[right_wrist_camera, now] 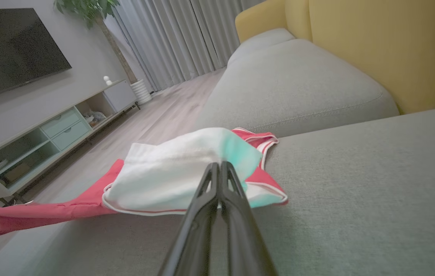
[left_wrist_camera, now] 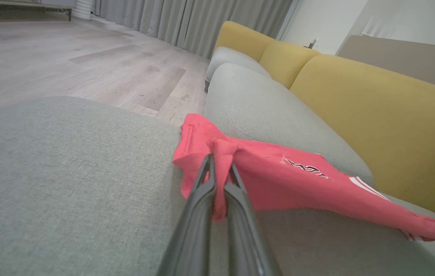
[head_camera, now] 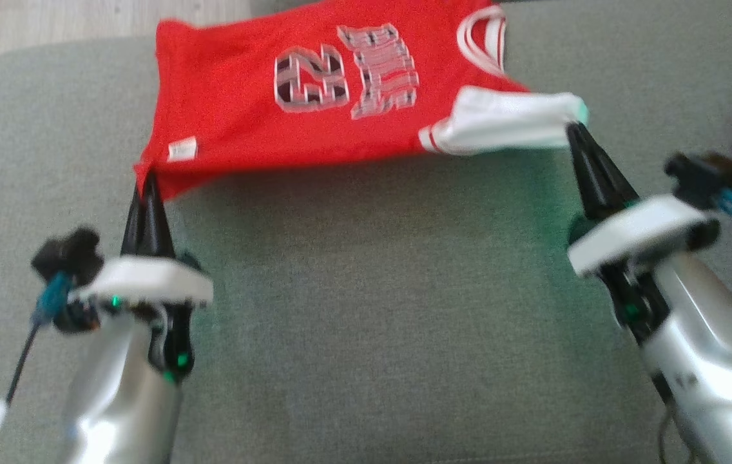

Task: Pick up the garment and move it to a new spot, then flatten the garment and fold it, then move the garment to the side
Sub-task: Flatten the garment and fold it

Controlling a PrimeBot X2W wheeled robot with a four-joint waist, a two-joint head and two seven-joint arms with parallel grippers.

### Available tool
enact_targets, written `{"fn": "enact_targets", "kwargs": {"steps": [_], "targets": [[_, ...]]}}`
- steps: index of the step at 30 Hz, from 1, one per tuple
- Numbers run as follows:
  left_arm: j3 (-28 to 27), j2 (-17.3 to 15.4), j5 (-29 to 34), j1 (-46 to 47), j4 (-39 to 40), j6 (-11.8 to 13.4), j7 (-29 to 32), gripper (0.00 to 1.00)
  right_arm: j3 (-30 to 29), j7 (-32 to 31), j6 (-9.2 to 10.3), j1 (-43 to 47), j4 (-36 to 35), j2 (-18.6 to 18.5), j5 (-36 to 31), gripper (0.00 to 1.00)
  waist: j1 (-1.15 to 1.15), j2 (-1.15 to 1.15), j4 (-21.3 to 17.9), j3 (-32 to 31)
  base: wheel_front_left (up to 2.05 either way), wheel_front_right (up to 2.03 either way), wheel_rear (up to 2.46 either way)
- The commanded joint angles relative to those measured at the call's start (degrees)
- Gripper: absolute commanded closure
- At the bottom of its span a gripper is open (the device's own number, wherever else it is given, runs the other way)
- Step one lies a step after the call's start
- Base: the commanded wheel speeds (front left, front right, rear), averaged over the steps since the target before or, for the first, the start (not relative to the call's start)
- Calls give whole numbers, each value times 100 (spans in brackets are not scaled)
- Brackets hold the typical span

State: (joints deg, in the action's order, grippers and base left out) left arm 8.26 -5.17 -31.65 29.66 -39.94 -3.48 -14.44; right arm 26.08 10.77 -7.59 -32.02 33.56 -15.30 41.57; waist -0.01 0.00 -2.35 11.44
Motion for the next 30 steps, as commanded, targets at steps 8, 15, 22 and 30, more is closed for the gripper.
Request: {"fn": "enact_targets", "kwargs": {"steps": [8,15,22,30], "targets": [[-271,-400,219,-1561,2107,292,358,100,-1728,-1150,10,2488,-2776,-18,-800,100,1,0,70,-252,0,0,0],[-327,-585,236,-3022,4447,1022,1436,100,-2643,-2787,10,4128,-5271,916,-1587,100,1,0,95,-217,0,0,0],[-262,-717,135,-3484,5307,1296,2267,100,-2705,-3552,10,4236,-5993,1061,-1844,100,1,0,135,-115,0,0,0],[-127,-586,-356,-2941,4485,1125,2795,100,-2477,-3604,10,3221,-4677,691,-1637,100,1,0,278,250,0,0,0]]}}
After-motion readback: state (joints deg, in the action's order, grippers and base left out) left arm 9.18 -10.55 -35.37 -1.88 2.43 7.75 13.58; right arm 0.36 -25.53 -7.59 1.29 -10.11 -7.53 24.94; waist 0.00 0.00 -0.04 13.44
